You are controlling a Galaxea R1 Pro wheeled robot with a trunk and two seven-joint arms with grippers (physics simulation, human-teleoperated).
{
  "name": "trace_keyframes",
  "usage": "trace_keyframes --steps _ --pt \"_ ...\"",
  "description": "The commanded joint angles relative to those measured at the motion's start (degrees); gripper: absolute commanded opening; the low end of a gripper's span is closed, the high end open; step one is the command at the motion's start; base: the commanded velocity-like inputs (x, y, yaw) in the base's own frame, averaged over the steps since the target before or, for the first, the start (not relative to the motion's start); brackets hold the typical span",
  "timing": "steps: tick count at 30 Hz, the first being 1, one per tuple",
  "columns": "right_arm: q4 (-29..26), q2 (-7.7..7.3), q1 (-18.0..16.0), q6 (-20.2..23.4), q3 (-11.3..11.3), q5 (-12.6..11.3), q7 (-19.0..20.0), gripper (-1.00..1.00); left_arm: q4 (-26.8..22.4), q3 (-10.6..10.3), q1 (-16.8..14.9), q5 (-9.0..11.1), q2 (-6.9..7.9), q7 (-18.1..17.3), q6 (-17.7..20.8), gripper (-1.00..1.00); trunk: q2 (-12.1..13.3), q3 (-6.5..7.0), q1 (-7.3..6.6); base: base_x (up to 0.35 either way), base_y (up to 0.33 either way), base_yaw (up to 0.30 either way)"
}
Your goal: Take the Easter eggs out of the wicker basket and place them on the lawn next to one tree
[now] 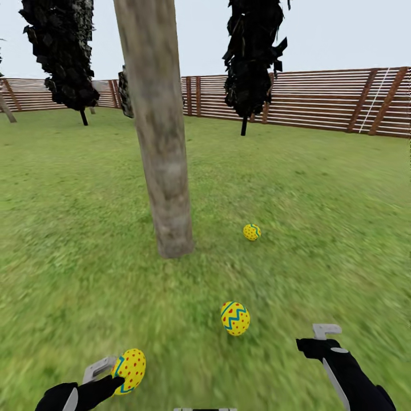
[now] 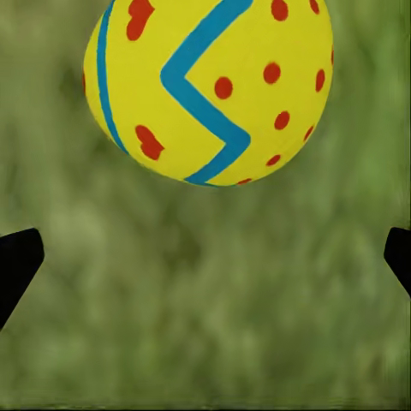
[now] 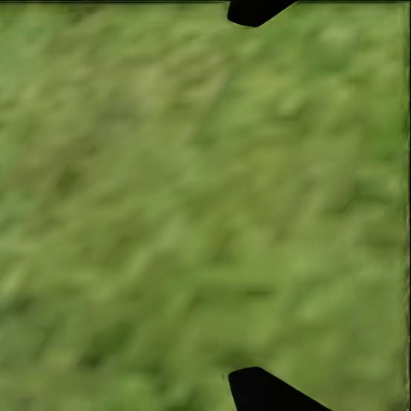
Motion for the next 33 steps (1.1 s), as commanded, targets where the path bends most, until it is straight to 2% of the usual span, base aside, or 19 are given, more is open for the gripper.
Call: trace_keyframes --steps 1,13,18,26,33 --pt "-0.1 0.01 0.0 0.3 -0.1 0.2 0.1 1.00 0.0 0.2 0.0 0.1 -0.03 -0.2 0.4 1.00 0.0 0.18 -0.07 -0.342 0.000 0.000" --pt "-0.1 0.01 0.0 0.4 -0.1 0.2 0.1 1.00 0.0 0.2 0.0 0.2 -0.01 -0.2 0.4 1.00 0.2 3.23 -0.38 -0.321 0.000 -0.203" --pt "-0.2 -0.22 0.0 0.4 -0.2 0.1 0.2 1.00 0.0 0.2 0.0 0.2 0.06 -0.2 0.4 1.00 0.2 4.55 -0.51 -0.046 0.000 -0.235" --pt "-0.1 -0.17 0.0 0.4 -0.1 0.2 0.1 1.00 0.0 0.3 0.0 0.2 0.14 -0.2 0.4 1.00 0.3 6.38 -0.72 -0.091 0.000 -0.036" --pt "-0.1 -0.13 0.0 0.4 -0.1 0.2 0.1 1.00 -0.1 0.3 0.0 0.3 0.08 -0.2 0.4 1.00 3.1 7.63 -2.25 -0.010 0.000 -0.001"
